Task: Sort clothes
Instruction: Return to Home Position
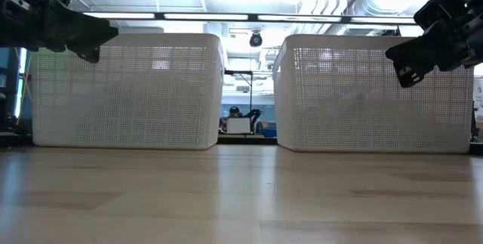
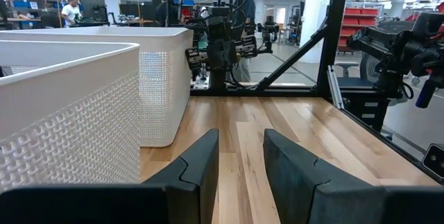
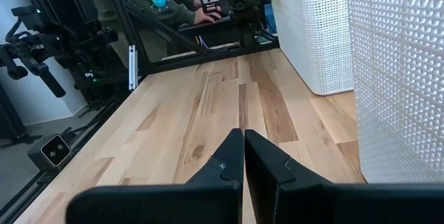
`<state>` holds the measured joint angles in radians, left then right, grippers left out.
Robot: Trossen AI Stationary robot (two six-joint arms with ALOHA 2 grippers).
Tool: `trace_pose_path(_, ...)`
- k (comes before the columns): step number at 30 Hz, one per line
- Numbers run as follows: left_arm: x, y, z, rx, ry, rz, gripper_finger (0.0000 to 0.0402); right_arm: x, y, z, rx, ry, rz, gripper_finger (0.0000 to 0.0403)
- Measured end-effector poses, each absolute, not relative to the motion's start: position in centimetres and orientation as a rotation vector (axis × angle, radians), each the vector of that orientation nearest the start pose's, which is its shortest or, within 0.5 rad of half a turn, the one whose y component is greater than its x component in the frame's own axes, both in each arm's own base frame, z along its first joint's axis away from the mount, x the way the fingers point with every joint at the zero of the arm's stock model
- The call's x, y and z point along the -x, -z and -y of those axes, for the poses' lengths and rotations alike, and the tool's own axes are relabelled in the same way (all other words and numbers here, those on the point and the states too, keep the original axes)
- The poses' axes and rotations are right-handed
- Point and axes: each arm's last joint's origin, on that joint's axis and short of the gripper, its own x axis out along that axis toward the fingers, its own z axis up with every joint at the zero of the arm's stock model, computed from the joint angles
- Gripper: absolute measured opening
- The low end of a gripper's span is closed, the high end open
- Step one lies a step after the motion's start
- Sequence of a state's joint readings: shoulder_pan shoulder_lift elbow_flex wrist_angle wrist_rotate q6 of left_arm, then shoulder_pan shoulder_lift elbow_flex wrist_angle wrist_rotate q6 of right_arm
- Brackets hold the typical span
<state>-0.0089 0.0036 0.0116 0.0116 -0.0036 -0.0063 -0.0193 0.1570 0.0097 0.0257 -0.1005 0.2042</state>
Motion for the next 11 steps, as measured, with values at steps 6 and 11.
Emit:
trace_pose_path(6,-9.72,-16.83,0.08,0.006,0.005,0.020,0.0102,-10.63,-15.65,-0.09,-0.211,-0.069,-0.129,0.0000)
trace_pose_path(11,-9.72,-16.83,0.08,0.006,0.005,0.020,0.0102,-10.63,-15.65,-0.09,-0.214,-0.069,-0.129,0.0000)
